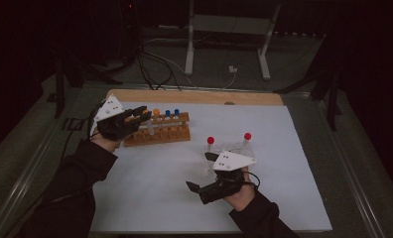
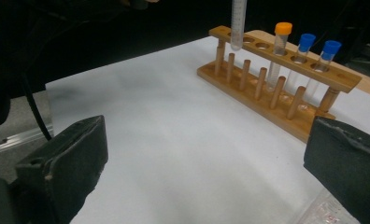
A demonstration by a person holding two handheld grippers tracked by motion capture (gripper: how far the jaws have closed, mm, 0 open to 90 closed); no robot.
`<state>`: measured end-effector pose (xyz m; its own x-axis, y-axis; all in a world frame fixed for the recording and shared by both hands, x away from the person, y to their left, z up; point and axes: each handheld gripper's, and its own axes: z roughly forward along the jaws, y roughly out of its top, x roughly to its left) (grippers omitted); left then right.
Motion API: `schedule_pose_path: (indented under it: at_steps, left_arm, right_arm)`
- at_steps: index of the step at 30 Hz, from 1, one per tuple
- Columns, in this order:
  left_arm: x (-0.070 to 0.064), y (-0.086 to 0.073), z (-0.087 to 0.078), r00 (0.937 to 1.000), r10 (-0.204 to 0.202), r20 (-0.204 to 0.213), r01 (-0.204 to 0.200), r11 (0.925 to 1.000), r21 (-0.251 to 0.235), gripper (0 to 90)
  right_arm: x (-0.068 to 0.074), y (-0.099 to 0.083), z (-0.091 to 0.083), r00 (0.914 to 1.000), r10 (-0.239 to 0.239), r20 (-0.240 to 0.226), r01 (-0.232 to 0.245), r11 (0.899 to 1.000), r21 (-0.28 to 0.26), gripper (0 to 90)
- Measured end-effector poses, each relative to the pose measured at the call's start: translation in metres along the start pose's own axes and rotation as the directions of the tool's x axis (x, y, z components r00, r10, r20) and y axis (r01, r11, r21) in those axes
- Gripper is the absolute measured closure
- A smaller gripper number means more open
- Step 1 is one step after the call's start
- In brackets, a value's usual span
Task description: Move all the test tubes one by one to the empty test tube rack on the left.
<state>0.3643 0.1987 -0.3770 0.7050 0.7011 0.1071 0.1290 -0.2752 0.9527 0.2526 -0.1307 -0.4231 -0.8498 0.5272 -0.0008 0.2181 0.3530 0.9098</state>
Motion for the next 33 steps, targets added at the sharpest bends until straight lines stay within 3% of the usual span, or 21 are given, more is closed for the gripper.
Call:
schedule_pose_path:
  at_steps: [9,18,33]
  left_arm:
    - [0.021,0.003,0.017,0.9972,-0.027,-0.070,0.026,0.9996,-0.012,72.1]
    - [0.037,-0.009,0.036,0.9899,-0.070,-0.123,0.069,0.9975,-0.010,72.1]
    - [0.037,-0.038,0.056,0.9863,-0.091,-0.138,0.097,0.9943,0.042,72.1]
  right_arm:
    - [-0.001,0.000,-0.002,1.0000,-0.001,0.006,0.001,1.000,-0.003,0.0]
    - [-0.002,0.000,-0.002,1.0000,0.000,0.002,0.000,1.000,-0.010,0.0]
    - [-0.004,-0.002,-0.003,1.0000,0.007,-0.006,-0.007,1.000,-0.010,0.0]
